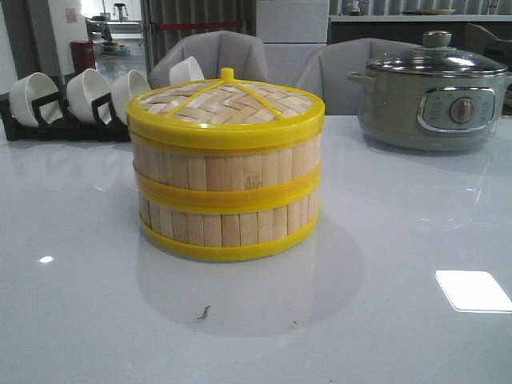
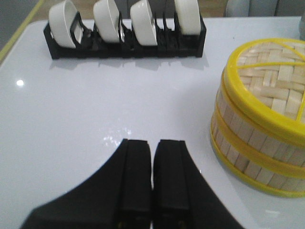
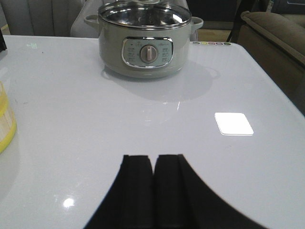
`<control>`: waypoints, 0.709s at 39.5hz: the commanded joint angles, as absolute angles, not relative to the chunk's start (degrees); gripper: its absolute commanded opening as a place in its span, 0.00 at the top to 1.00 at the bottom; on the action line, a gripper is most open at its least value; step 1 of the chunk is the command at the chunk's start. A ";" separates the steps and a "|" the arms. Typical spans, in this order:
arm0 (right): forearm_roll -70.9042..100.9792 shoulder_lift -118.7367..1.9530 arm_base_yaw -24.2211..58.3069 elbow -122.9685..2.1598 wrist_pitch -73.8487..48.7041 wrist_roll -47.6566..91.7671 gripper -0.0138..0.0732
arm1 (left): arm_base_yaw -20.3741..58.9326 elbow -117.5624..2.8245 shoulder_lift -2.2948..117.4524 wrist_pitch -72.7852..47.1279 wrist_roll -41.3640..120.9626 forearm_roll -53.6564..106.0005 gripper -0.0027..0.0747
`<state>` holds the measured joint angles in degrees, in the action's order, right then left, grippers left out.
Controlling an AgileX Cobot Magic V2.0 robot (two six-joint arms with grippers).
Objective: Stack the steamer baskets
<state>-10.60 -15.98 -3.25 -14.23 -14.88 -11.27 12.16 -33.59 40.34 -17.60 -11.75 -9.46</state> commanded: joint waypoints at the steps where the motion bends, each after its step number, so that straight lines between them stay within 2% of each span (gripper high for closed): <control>1: -11.71 -16.33 -3.72 -15.98 -9.81 -11.02 0.80 | 12.09 -34.21 36.66 -10.01 -11.91 -11.16 0.84; 17: -11.71 -16.33 -3.72 -15.98 -9.81 -11.02 0.80 | 7.69 -16.40 16.94 -3.20 -12.01 -8.17 0.84; 28: -11.71 -16.33 -3.72 -15.98 -9.81 -11.02 0.80 | 5.77 -5.55 7.46 0.00 -12.01 -5.32 0.84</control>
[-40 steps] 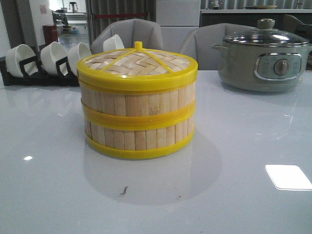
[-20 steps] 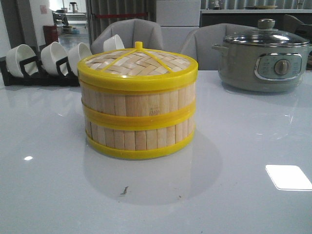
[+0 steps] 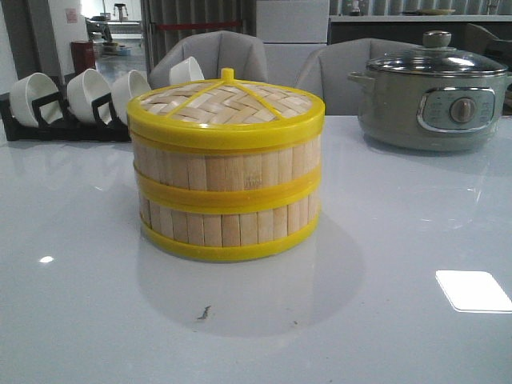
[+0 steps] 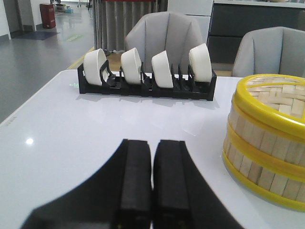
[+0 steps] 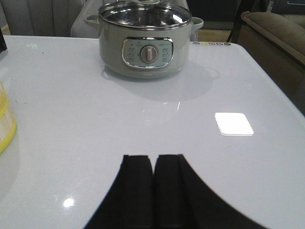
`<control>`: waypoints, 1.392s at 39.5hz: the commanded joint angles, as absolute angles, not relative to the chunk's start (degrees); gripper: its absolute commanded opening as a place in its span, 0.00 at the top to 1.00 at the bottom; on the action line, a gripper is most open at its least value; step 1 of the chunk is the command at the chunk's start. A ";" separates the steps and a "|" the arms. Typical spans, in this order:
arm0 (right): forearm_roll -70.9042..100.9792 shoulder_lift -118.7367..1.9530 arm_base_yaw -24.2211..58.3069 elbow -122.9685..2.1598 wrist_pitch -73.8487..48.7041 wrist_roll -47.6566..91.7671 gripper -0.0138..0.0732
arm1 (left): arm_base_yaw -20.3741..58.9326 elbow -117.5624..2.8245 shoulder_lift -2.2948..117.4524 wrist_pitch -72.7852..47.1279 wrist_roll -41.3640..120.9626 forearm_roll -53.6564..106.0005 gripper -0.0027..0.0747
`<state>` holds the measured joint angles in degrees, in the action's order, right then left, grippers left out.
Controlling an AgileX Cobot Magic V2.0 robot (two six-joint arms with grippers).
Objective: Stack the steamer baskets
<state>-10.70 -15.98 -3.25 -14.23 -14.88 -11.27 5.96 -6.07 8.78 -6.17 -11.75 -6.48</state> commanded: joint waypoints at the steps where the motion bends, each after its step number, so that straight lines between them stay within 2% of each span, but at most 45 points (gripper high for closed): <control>1: -11.71 -16.33 -3.72 -15.98 -9.81 -11.02 0.80 | 5.77 -4.87 6.98 0.30 -12.01 -5.07 0.84; 18: -11.71 -16.33 -3.72 -15.98 -9.81 -11.02 0.80 | 5.77 0.39 -1.01 -0.37 -12.01 -4.96 0.84; 55: -11.71 -16.33 -3.72 -15.98 -9.81 -11.02 0.80 | 5.77 0.39 -1.05 1.37 -11.41 -5.12 0.84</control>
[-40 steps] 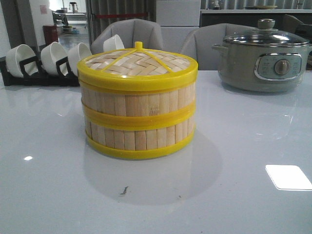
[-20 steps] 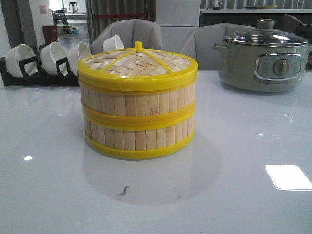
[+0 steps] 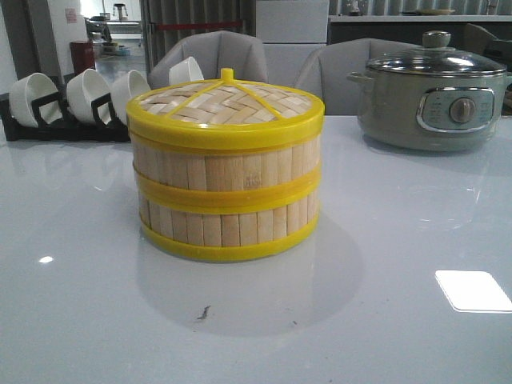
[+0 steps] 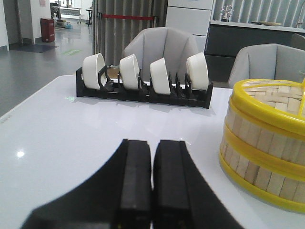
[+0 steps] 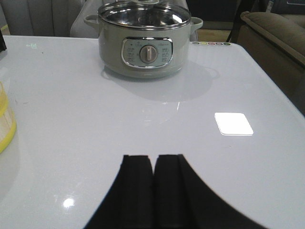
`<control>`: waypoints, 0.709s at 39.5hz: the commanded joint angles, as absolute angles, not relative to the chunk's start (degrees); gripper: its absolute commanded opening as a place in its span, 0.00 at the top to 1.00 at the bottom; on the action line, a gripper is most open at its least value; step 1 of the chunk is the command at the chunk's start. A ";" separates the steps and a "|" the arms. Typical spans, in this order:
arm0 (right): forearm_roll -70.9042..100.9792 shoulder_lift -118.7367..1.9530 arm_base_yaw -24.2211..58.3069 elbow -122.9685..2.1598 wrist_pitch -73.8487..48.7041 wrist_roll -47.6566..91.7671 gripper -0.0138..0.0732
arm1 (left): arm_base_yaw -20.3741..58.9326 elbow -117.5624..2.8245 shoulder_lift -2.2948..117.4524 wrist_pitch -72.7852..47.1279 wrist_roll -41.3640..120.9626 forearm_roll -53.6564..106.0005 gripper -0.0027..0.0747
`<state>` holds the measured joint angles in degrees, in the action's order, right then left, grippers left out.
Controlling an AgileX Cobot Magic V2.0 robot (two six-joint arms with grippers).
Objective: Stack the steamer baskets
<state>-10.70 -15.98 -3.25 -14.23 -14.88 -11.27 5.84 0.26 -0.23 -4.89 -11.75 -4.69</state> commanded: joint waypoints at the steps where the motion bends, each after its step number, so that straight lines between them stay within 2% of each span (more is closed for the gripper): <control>1: -11.71 -16.33 -3.72 -15.98 -9.81 -11.02 0.80 | 5.77 0.39 -1.05 1.80 -11.41 -5.13 0.84; 28: -11.71 -16.33 -3.72 -15.98 -9.81 -11.02 0.80 | 5.77 0.39 -1.05 4.46 -9.90 -6.07 0.84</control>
